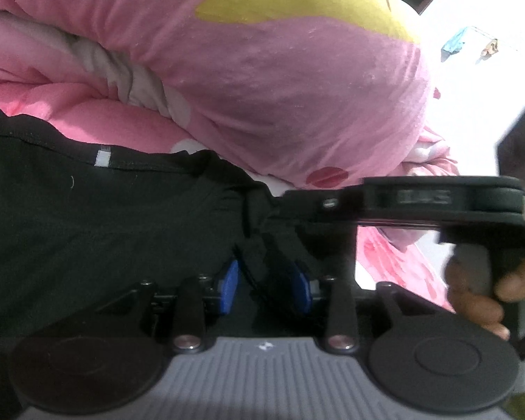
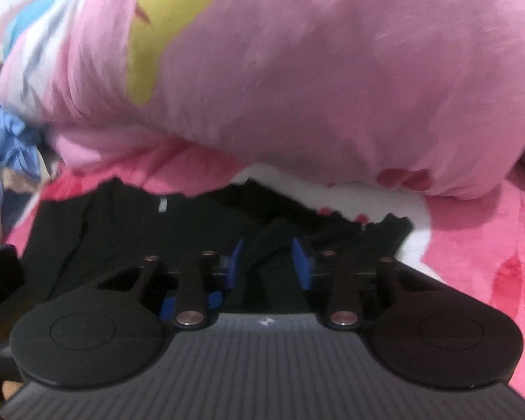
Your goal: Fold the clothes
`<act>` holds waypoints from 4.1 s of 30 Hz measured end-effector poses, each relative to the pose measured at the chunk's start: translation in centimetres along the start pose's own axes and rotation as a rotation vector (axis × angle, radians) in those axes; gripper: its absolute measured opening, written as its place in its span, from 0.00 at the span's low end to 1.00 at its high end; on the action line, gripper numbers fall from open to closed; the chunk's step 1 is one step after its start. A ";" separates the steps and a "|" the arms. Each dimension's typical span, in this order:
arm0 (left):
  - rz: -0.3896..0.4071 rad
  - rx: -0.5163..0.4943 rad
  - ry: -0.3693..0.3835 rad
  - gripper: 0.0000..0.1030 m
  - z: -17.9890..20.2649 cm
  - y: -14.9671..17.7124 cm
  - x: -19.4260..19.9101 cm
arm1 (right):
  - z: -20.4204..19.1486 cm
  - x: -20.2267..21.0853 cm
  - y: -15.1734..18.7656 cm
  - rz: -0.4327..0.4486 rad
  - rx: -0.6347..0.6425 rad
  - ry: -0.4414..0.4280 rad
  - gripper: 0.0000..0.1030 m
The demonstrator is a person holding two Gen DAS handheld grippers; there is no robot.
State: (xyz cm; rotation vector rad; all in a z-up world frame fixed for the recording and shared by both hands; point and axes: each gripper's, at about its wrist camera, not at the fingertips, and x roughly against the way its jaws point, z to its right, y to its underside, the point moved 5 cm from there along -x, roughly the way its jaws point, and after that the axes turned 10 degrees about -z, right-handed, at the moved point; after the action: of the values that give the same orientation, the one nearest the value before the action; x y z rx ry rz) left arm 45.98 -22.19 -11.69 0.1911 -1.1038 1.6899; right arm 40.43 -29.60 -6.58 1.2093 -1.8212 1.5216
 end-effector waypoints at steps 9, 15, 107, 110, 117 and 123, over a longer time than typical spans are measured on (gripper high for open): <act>-0.116 -0.174 -0.023 0.49 1.3 0.0 0.6 | -1.6 -1.6 0.5 -0.139 0.039 -0.027 0.22; -0.175 -0.271 0.019 0.52 1.4 0.1 1.8 | -2.5 -3.4 1.3 -0.163 0.125 0.043 0.14; -0.047 -0.215 -0.041 0.59 0.4 -1.3 0.2 | 5.4 2.5 3.6 0.145 -0.108 0.073 0.22; -0.049 -0.215 -0.037 0.59 0.3 -1.3 0.2 | 5.8 0.4 3.0 0.094 -0.074 0.115 0.12; -0.054 -0.216 -0.034 0.59 0.2 -1.3 0.1 | 12.7 2.3 3.3 0.144 -0.422 0.056 0.09; -0.055 -0.212 -0.027 0.59 0.2 -1.3 0.1 | 11.4 1.4 0.8 0.091 -0.502 -0.196 0.29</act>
State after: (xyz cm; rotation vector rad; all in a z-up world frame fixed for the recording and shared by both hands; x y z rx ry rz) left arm 46.97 -22.21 -10.78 0.1082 -1.2774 1.5135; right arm 41.09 -40.88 -8.99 1.0624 -2.2350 0.9201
